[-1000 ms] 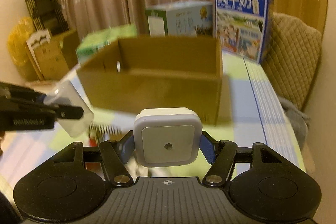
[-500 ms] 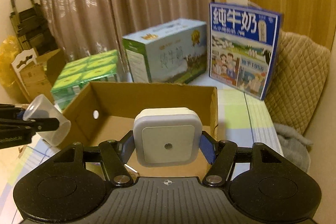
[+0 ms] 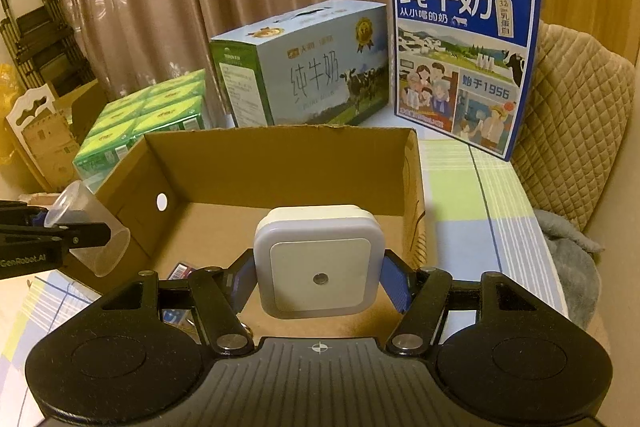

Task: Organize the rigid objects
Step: 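Lift the cup and night light into the cardboard box and release both, then withdraw both tools from the box toward the remaining objects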

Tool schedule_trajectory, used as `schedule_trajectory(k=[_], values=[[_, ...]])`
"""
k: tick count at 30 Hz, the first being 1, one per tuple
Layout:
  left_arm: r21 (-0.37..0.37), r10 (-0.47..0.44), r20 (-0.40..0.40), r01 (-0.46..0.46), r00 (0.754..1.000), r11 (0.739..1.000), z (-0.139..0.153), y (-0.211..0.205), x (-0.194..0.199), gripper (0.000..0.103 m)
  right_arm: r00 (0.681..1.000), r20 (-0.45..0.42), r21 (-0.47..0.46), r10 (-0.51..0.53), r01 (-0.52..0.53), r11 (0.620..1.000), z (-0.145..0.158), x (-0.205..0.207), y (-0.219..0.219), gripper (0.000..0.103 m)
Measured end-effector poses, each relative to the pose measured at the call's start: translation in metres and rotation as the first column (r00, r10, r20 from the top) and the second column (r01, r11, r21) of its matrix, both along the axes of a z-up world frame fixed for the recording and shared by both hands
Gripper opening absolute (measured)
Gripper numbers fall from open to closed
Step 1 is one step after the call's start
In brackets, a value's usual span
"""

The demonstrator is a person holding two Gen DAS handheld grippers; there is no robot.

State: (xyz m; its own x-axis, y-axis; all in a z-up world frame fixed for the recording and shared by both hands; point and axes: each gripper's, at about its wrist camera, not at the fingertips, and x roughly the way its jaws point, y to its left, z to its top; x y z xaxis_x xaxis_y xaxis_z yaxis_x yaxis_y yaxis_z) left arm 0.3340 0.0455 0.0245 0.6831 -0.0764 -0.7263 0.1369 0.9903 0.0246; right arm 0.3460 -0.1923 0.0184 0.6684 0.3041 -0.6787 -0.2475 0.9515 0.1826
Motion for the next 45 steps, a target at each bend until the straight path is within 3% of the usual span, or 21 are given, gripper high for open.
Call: schedule_trajectory(k=[3, 6, 28, 32, 40, 45], values=[[0.012, 0.011, 0.000, -0.011, 1.000, 1.000, -0.003, 0.001, 0.003, 0.027, 1.000, -0.008, 0.005, -0.004, 0.004, 1.000, -0.002, 0.001, -0.001, 0.062], [0.021, 0.028, 0.017, -0.029, 0.999, 0.999, -0.001, 0.004, 0.002, 0.037, 1.000, -0.010, 0.002, -0.004, 0.004, 1.000, -0.004, 0.001, -0.001, 0.062], [0.000, 0.014, 0.034, -0.014, 0.999, 1.000, 0.016, 0.007, -0.019, 0.037, 0.999, -0.033, 0.014, -0.012, 0.013, 1.000, -0.007, -0.001, -0.006, 0.062], [-0.003, 0.019, 0.042, -0.019, 0.999, 1.000, 0.021, 0.006, -0.024, 0.037, 1.000, 0.019, 0.016, -0.005, 0.005, 1.000, 0.000, -0.004, -0.006, 0.068], [-0.051, 0.037, 0.076, -0.033, 0.996, 0.998, 0.035, 0.007, -0.062, 0.040, 0.994, 0.085, 0.072, -0.063, 0.057, 0.996, 0.031, -0.037, -0.027, 0.072], [-0.064, 0.052, 0.084, -0.047, 0.995, 0.997, 0.039, 0.005, -0.102, 0.044, 0.994, 0.077, 0.080, -0.076, 0.069, 0.994, 0.035, -0.087, -0.039, 0.072]])
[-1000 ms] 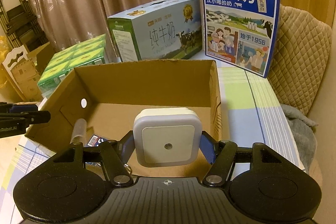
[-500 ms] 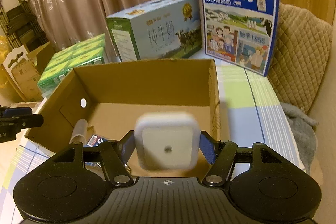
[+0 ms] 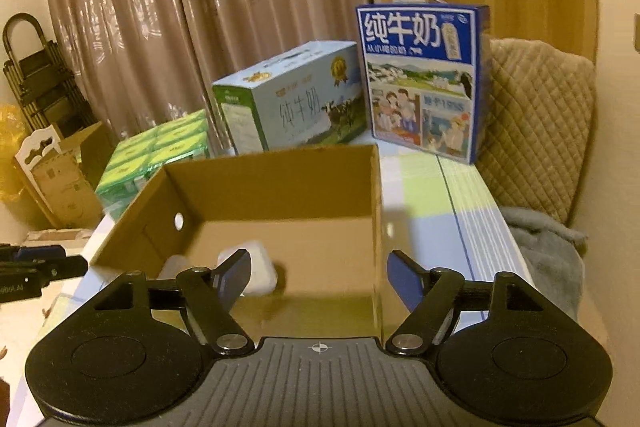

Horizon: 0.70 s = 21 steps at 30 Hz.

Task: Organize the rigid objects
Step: 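Withdraw both tools from the box toward the remaining objects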

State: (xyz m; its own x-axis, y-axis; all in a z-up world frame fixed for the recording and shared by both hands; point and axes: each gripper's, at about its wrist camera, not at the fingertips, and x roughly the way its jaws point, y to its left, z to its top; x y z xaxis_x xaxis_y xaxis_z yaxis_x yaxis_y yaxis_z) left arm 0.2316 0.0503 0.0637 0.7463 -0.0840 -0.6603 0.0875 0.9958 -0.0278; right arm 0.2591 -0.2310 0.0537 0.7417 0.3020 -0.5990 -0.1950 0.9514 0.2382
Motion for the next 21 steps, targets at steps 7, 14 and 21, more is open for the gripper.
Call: schedule_trajectory(k=[7, 14, 21], values=[[0.002, 0.028, 0.001, -0.028, 1.000, 1.000, 0.005, -0.004, -0.061, 0.046, 0.999, -0.041, 0.048, -0.034, 0.036, 0.998, -0.004, -0.071, -0.010, 0.073], [-0.017, 0.069, -0.002, -0.069, 0.998, 0.997, 0.004, 0.000, -0.117, 0.052, 1.000, -0.012, 0.018, -0.014, 0.014, 1.000, 0.004, -0.134, -0.003, 0.073], [-0.006, 0.068, -0.032, -0.068, 0.997, 0.998, -0.004, -0.001, -0.155, 0.058, 1.000, -0.015, 0.006, 0.003, -0.003, 1.000, -0.003, -0.182, 0.008, 0.073]])
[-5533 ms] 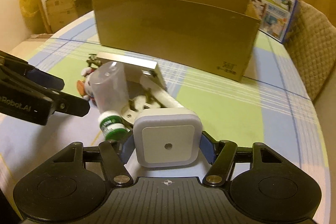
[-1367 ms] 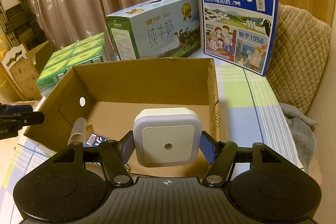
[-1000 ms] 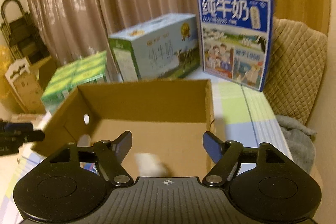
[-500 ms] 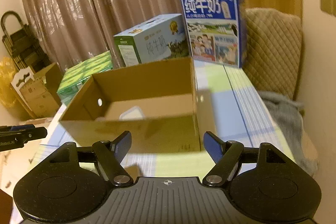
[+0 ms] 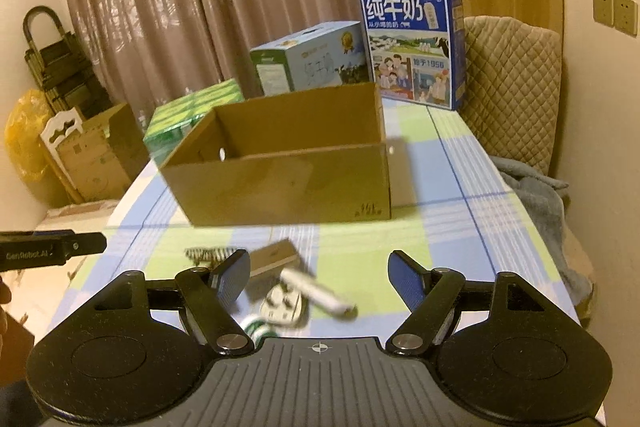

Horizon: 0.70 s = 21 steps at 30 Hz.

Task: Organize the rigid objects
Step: 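Withdraw both tools from the box toward the remaining objects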

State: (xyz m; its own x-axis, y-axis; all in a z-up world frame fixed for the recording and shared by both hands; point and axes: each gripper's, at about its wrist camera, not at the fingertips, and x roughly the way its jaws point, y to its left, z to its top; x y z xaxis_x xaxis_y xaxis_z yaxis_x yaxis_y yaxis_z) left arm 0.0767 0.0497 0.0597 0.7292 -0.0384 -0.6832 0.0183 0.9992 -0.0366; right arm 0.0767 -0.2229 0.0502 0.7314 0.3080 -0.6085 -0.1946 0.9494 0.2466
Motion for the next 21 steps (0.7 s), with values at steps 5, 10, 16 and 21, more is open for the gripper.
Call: schedule_trajectory(k=[5, 10, 16, 21], values=[[0.016, -0.039, -0.023, 0.039, 0.999, 0.999, -0.008, 0.001, -0.012, 0.060, 0.999, -0.034, -0.006, -0.003, 0.003, 1.000, -0.015, -0.020, 0.008, 0.073], [0.012, -0.155, -0.004, 0.155, 0.988, 0.988, -0.009, -0.003, -0.013, 0.065, 0.997, -0.070, 0.004, -0.018, 0.019, 1.000, -0.027, -0.028, 0.018, 0.073], [0.051, -0.261, -0.024, 0.262, 0.965, 0.964, -0.021, -0.002, -0.004, 0.065, 0.998, -0.062, 0.003, -0.024, 0.024, 1.000, -0.036, -0.033, 0.037, 0.073], [0.065, -0.315, -0.059, 0.319, 0.947, 0.946, -0.041, 0.008, 0.010, 0.065, 0.995, -0.088, -0.014, -0.050, 0.049, 0.999, -0.057, -0.028, 0.053, 0.073]])
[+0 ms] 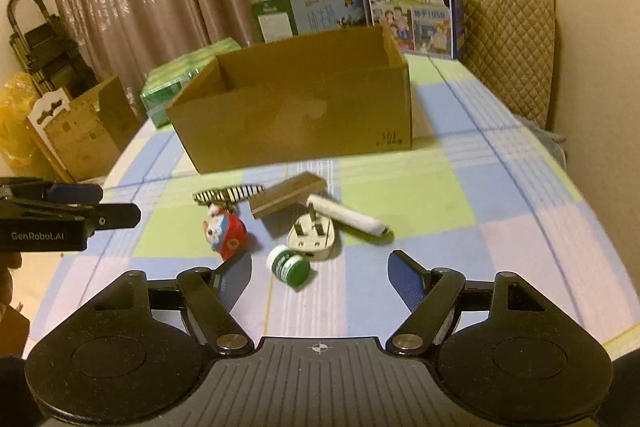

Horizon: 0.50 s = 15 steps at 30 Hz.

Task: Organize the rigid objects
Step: 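Withdraw both tools from the box toward the remaining objects, then grasp the green-white pill bottle with the right tool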

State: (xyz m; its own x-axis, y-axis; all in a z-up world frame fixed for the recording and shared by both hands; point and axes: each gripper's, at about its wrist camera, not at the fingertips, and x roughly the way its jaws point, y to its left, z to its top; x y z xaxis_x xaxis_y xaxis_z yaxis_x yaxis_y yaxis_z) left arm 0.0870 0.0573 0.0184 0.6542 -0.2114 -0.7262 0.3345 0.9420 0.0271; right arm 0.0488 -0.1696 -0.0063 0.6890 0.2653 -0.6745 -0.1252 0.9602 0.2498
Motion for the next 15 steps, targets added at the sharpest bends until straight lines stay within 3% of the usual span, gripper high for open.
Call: schedule_trajectory(k=[6, 15], values=[[0.022, -0.040, -0.025, 0.040, 0.999, 0.999, -0.032, 0.011, 0.023, 0.065, 0.998, -0.050, -0.009, -0.024, 0.024, 1.000, -0.031, 0.010, 0.023, 0.069], [-0.029, -0.014, -0.039, 0.013, 0.999, 1.000, -0.067, 0.028, 0.052, 0.065, 0.996, -0.084, 0.007, -0.028, 0.029, 1.000, -0.064, 0.041, 0.053, 0.061]])
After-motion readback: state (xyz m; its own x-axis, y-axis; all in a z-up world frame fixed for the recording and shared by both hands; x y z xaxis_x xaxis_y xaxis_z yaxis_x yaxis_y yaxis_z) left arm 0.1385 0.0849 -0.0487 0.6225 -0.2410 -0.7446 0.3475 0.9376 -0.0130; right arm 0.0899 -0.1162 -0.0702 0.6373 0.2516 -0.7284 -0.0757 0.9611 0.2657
